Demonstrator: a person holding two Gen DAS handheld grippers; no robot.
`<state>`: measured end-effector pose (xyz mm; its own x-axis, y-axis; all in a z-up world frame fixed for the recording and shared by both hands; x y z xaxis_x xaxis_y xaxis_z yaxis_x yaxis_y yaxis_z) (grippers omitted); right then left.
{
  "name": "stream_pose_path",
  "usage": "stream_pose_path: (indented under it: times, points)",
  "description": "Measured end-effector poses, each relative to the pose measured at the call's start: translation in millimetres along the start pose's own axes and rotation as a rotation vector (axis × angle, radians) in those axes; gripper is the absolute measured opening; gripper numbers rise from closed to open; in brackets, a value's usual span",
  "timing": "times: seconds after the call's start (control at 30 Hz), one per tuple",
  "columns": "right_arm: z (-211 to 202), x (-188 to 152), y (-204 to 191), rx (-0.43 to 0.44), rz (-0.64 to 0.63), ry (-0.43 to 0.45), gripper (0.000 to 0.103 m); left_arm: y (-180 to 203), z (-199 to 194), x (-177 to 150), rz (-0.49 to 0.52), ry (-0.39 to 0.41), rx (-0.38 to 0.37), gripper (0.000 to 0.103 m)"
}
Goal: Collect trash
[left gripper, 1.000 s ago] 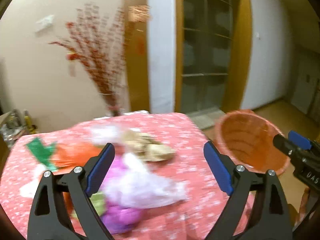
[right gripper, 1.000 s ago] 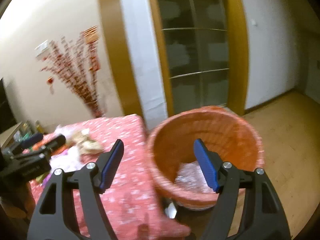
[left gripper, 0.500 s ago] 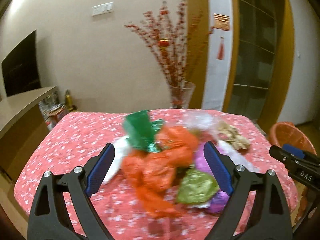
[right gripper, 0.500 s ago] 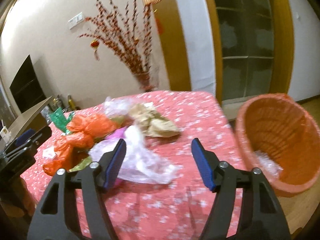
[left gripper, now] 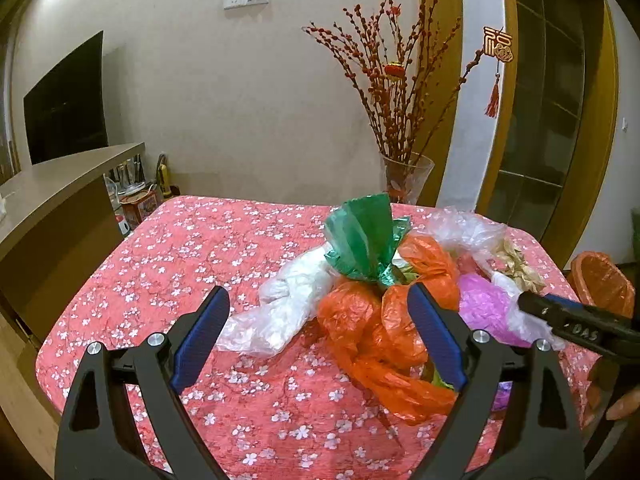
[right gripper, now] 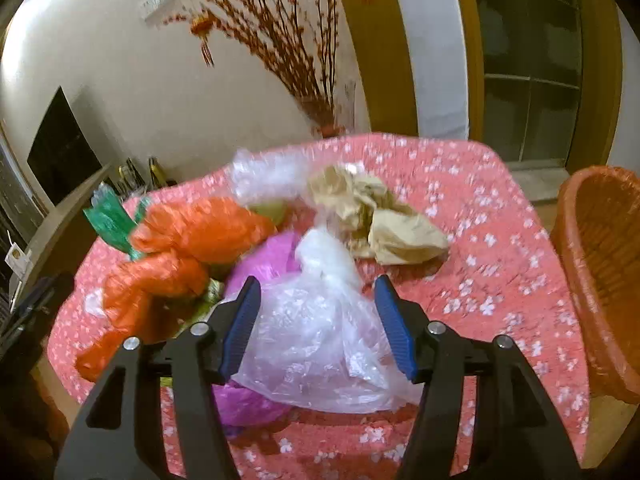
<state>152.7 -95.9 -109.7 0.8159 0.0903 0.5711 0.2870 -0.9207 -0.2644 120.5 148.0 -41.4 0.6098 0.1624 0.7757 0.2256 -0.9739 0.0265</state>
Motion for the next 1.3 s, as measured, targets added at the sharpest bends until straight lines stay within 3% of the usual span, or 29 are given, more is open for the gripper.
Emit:
stream_pose_path:
  times: [0.03,0.1,0.2,0.3,0.83,1.0,1.3]
  points:
    - [5.0,-1.8,0.8,0.001,-0.005,-0.023,0.048,-0.3,0.8,-0.3,-0.001,-0.003,-0.001,0.090]
    - [10.0,-5.9,2.2,-0.002,-0.018,-0.046,0.030,-0.4,2.7,-1.6,-0.003,-0.009,-0.004,0.090]
    - [6.6,-8.0,2.6,-0.009,-0.030,-0.039,0.014,-0.9,5.7,-3.1,-0.005,-0.015,-0.008,0.090]
    - [-3.1,-10.0,2.0,0.001,-0.043,-0.020,0.009,-1.2,7.7,-3.3,-0.006,-0.019,-0.012,0.090]
    - [-85.3,-22.9,-2.1,0.108,-0.094,0.123,0.008,30.8,1.6,0.0,0.065,-0.003,-0.052,0.088]
    - [-96.3,-25.1,11.9,0.103,-0.058,0.144,0.008,58.6,6.5,8.0,0.142,-0.007,-0.101,0.086]
    - [-91.6,-34.2,37.2,0.105,0.022,0.117,0.008,88.6,50.3,5.2,0.324,-0.117,-0.065,0.079]
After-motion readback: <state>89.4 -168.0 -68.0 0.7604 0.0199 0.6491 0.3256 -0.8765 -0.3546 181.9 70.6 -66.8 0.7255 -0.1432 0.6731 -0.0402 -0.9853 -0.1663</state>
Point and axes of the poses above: each gripper's, at about its wrist camera, not at the fingertips, and z roughly the way its jaws point, y to its right, x to its top, the point moved 3 cm from there along z, roughly the way its jaws point, and after that the axes turned 8 degrees about -y, right-handed, at the moved point
